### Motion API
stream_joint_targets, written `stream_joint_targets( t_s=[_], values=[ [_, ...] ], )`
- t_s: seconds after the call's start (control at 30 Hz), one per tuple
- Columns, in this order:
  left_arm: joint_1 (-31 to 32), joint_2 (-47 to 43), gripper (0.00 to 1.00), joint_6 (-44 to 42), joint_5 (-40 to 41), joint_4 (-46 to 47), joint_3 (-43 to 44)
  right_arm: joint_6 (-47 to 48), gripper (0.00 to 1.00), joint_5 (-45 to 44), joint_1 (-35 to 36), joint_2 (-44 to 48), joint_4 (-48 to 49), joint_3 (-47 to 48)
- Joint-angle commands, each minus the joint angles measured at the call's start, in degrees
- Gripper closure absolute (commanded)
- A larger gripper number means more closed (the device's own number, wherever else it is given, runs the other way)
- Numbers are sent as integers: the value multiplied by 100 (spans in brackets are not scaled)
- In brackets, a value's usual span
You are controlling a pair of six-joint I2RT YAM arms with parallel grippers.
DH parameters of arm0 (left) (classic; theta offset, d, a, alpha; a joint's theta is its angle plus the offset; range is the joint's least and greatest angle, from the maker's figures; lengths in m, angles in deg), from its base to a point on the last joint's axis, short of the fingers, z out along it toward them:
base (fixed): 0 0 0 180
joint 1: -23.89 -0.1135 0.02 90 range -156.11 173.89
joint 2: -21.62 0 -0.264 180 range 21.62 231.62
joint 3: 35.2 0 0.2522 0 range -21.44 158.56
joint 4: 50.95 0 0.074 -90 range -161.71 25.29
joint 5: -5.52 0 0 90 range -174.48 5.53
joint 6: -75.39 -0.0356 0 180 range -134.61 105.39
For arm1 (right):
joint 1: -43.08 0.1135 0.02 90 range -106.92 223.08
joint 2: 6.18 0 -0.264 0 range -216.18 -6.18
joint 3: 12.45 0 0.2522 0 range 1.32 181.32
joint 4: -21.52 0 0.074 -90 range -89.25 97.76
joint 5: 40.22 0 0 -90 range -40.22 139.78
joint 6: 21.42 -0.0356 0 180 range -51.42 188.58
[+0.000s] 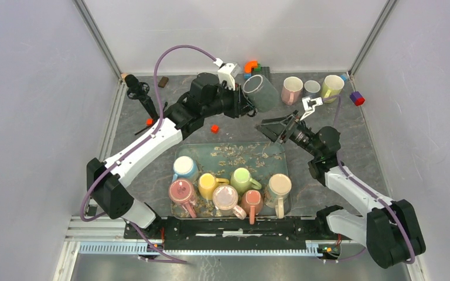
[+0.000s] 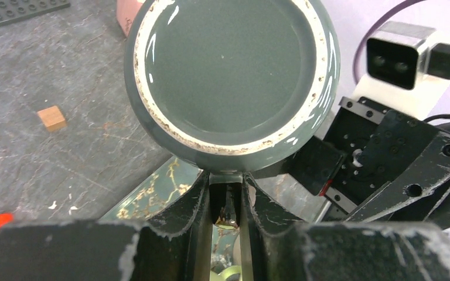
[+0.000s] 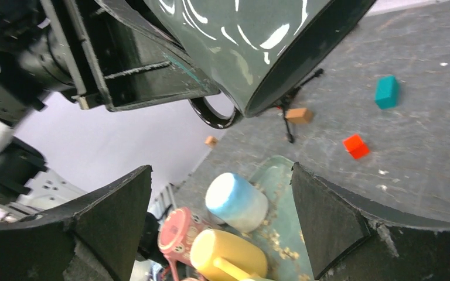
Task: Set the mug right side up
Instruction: Turn over the cup on the tray.
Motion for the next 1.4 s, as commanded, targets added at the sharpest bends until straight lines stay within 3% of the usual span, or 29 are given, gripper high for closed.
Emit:
stream_joint_targets(
  t_s=[0.0,0.2,0.67,1.0,1.37],
  values=[
    [-12,-308,98,685,-344,1150,198,-1039,7,64,90,-169,1702,-73],
    [-15,-319,98,924,-436,1480,122,-1614,12,-228,119,-259,2493,-405],
    [-15,-373,98,1122,-655,1822,83,-1731,33,-365,144,-510,2665,-421],
    [-14,-337,98,1246,-771,1946,96,-2474,35,-492,152,-1158,3971,-129],
    [-14,-337,98,1409,-893,2082,56,-2698,35,-561,154,-1533,4352,273]
  ],
)
